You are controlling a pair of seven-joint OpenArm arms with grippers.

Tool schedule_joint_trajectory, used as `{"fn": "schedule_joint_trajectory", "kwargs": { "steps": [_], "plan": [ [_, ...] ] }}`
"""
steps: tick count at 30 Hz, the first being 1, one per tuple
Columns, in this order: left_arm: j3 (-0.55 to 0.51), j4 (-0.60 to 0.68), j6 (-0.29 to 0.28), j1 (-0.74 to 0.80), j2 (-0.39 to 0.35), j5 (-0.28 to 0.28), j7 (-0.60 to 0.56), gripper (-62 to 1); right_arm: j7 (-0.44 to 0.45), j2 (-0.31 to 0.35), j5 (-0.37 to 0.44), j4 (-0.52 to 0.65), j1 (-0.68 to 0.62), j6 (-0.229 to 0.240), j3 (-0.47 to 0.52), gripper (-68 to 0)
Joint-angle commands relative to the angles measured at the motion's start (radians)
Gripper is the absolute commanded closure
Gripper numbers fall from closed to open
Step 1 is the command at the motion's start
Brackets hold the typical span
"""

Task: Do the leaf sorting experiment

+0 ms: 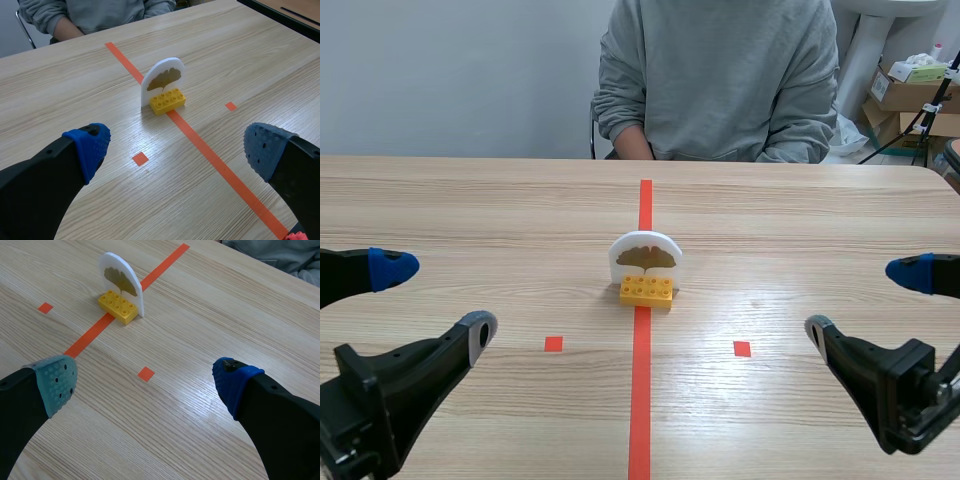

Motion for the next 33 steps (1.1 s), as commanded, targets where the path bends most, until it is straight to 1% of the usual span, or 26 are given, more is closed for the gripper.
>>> {"fn": "schedule_joint_trajectory", "kwargs": {
  "steps": [1, 21, 28, 31, 33],
  "plan": [
    [-0.004, 0.013, -0.002, -0.001, 0.010, -0.006, -0.014, -57.2, 0.014, 0.007, 0.003, 0.014, -0.002, 0.000, 0.014, -55.1],
    [-0.004, 0.013, -0.002, -0.001, 0.010, -0.006, -0.014, -57.2, 0.010, 0.007, 0.003, 0.014, -0.002, 0.000, 0.014, -55.1],
    [-0.004, 0.013, -0.002, -0.001, 0.010, -0.006, -0.014, -57.2, -0.010, 0.007, 0.003, 0.014, -0.002, 0.000, 0.014, -55.1],
    [-0.004, 0.013, -0.002, -0.001, 0.010, -0.006, -0.014, -57.2, -0.016, 0.007, -0.015, 0.014, 0.000, -0.004, 0.014, -55.1],
    [-0.004, 0.013, -0.002, -0.001, 0.010, -0.006, -0.014, -57.2, -0.026, 0.008, -0.043, 0.014, 0.001, -0.004, 0.014, -55.1]
  ]
}}
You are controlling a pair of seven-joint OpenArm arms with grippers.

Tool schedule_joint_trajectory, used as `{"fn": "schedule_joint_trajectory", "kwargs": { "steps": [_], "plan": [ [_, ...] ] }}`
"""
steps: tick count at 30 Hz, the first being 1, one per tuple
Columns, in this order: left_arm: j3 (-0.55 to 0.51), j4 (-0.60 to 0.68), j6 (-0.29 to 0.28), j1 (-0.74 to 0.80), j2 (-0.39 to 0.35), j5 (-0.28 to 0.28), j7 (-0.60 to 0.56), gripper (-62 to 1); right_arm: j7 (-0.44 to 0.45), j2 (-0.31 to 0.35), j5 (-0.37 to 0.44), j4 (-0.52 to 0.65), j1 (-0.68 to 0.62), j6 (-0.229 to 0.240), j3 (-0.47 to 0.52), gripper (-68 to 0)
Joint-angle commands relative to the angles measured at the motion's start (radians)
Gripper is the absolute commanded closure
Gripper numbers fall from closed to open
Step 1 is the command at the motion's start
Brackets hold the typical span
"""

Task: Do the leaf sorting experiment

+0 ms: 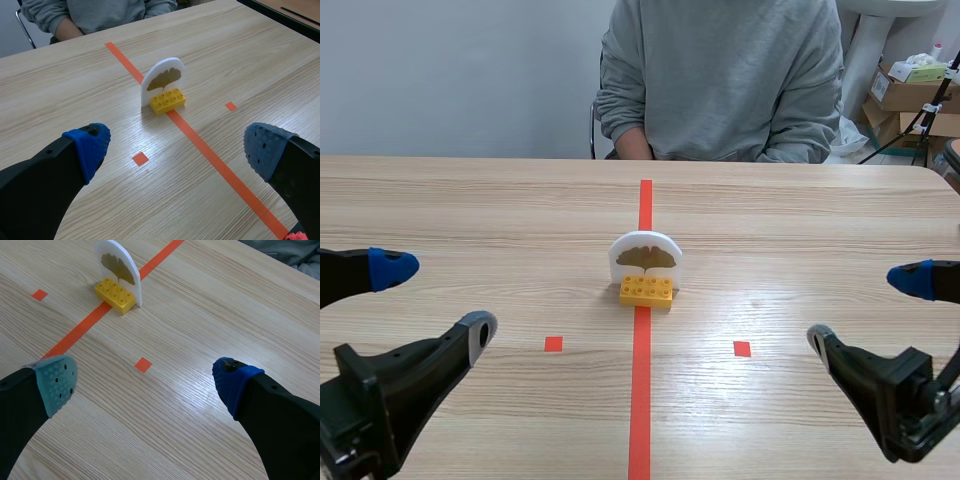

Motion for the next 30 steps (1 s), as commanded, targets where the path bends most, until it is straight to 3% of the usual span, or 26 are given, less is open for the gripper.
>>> {"fn": "schedule_joint_trajectory", "kwargs": {
  "steps": [1, 5, 10, 15, 21, 30],
  "plan": [
    [-0.004, 0.013, -0.002, -0.001, 0.010, -0.006, -0.014, -57.2, 0.000, 0.008, -0.018, 0.014, 0.003, -0.003, 0.014, -55.1],
    [-0.004, 0.013, -0.002, -0.001, 0.010, -0.006, -0.014, -57.2, -0.015, 0.007, -0.033, 0.014, 0.014, -0.002, 0.013, -55.1],
    [-0.004, 0.013, -0.002, -0.001, 0.010, -0.006, -0.014, -57.2, -0.133, 0.008, -0.061, 0.005, 0.112, 0.008, 0.012, -55.2],
    [-0.004, 0.013, -0.002, -0.001, 0.010, -0.006, -0.014, -57.2, -0.183, 0.028, -0.060, -0.066, 0.279, 0.105, -0.011, -55.2],
    [-0.004, 0.013, -0.002, -0.001, 0.024, -0.006, -0.014, -57.2, -0.180, 0.072, -0.060, -0.249, 0.525, 0.144, -0.158, -55.2],
    [-0.004, 0.013, -0.002, -0.001, 0.041, -0.006, 0.004, -57.2, -0.133, 0.032, -0.061, -0.586, 0.913, 0.190, -0.457, -55.2]
  ]
}}
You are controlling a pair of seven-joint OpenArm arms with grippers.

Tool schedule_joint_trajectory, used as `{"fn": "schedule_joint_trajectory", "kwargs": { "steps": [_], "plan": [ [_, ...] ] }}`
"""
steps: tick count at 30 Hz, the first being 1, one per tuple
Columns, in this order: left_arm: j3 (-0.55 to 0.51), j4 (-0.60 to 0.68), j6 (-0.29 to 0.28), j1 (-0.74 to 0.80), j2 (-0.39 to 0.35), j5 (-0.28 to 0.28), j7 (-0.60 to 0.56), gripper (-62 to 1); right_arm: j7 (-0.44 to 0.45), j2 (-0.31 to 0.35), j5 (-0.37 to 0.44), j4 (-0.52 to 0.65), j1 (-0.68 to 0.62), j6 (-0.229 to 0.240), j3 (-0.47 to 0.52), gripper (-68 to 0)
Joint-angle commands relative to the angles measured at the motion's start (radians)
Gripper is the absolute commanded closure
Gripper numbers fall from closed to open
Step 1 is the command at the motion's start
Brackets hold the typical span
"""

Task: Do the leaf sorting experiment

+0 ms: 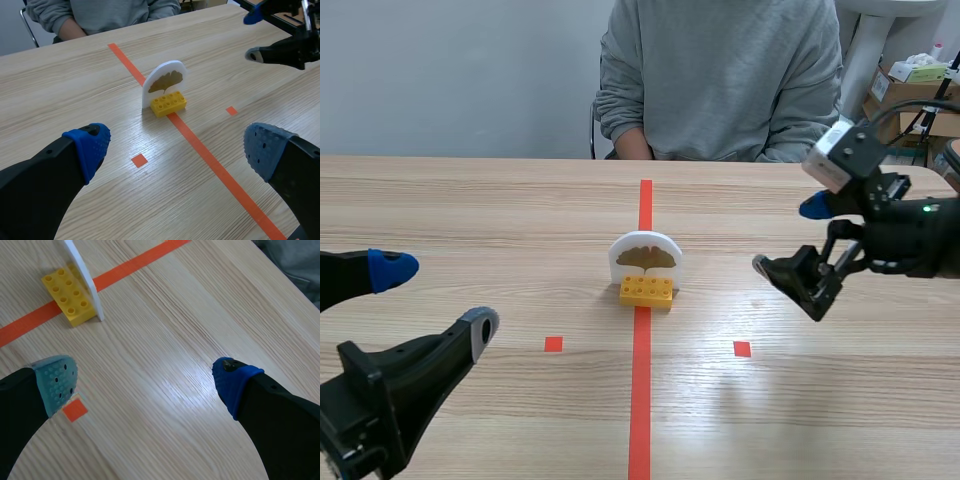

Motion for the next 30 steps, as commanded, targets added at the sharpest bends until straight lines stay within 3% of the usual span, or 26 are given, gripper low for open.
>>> {"fn": "schedule_joint_trajectory", "kwargs": {
  "steps": [1, 11, 19, 27, 30],
  "plan": [
    [-0.004, 0.013, -0.002, -0.001, 0.006, -0.005, 0.003, -57.2, 0.026, -0.020, 0.008, -0.017, 0.061, -0.005, -0.021, -55.2],
    [-0.004, 0.013, -0.002, 0.000, 0.006, -0.003, 0.031, -57.2, 0.099, -0.222, -0.090, -0.325, 0.300, 0.017, -0.228, -55.2],
    [-0.004, 0.013, -0.002, -0.001, 0.005, -0.003, 0.030, -57.2, 0.163, -0.361, -0.181, -0.515, 0.365, 0.008, -0.287, -55.2],
    [-0.004, 0.013, -0.002, -0.001, 0.005, -0.003, 0.030, -57.2, 0.200, -0.416, -0.220, -0.586, 0.386, -0.007, -0.291, -55.1],
    [-0.004, 0.013, -0.002, -0.001, 0.005, -0.003, 0.030, -57.2, 0.203, -0.415, -0.220, -0.586, 0.386, -0.017, -0.291, -50.7]
  ]
}}
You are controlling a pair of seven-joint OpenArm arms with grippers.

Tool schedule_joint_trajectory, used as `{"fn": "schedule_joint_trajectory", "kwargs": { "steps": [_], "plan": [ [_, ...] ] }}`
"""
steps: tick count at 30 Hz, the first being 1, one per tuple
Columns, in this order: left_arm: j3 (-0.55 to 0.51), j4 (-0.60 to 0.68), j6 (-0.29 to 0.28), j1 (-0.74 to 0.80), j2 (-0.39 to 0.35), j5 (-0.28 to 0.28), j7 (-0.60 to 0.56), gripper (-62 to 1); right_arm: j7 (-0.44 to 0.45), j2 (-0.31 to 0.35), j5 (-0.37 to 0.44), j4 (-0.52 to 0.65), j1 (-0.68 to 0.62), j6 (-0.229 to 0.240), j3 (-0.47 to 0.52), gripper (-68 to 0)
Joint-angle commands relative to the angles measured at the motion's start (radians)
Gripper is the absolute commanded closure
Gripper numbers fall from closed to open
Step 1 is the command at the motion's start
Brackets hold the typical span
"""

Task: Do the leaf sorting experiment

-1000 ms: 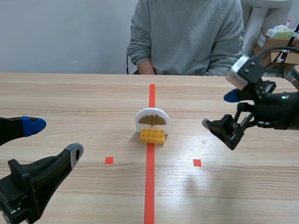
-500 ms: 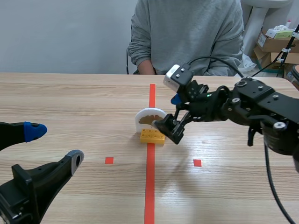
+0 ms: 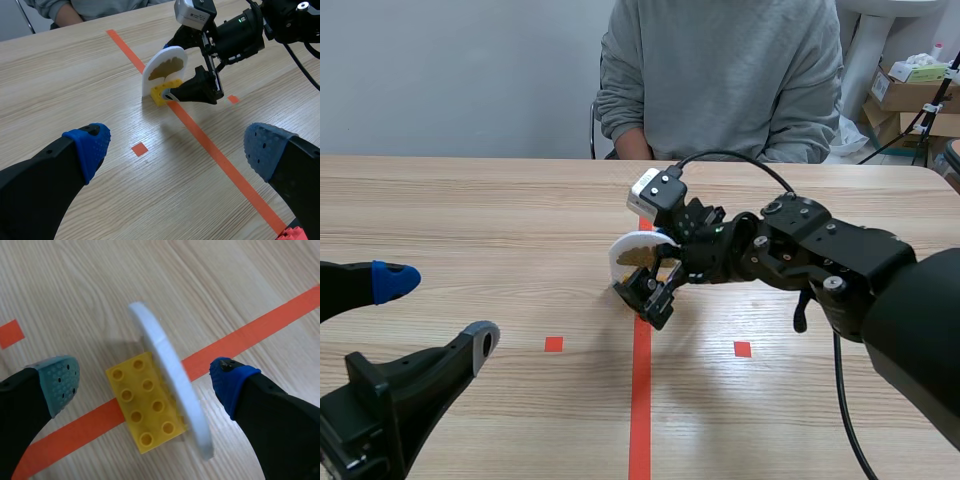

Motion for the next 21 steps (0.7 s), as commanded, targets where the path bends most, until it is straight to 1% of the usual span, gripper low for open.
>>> {"fn": "schedule_joint_trajectory", "kwargs": {
  "steps": [1, 3, 6, 11, 19, 21],
  "plan": [
    [-0.004, 0.013, -0.002, -0.001, 0.005, -0.006, -0.013, -57.2, 0.006, 0.008, 0.014, 0.027, 0.027, 0.002, 0.005, -47.9],
    [-0.004, 0.013, -0.002, -0.001, 0.005, -0.006, -0.013, -57.2, 0.006, 0.010, 0.014, 0.027, 0.027, 0.002, 0.005, -42.6],
    [-0.004, 0.013, -0.002, -0.001, 0.005, -0.006, -0.013, -57.2, 0.007, 0.010, 0.014, 0.027, 0.027, -0.002, 0.005, -36.5],
    [-0.004, 0.013, -0.002, -0.001, 0.005, -0.006, -0.013, -57.2, 0.007, 0.010, 0.014, 0.027, 0.027, -0.002, 0.005, -22.0],
    [-0.004, 0.013, -0.002, -0.001, 0.005, -0.006, -0.013, -57.2, 0.007, 0.010, 0.014, 0.027, 0.027, -0.002, 0.005, -8.1],
    [-0.004, 0.013, -0.002, -0.001, 0.005, -0.006, -0.013, -57.2, 0.006, 0.010, 0.014, 0.027, 0.027, -0.002, 0.005, -6.1]
  ]
}}
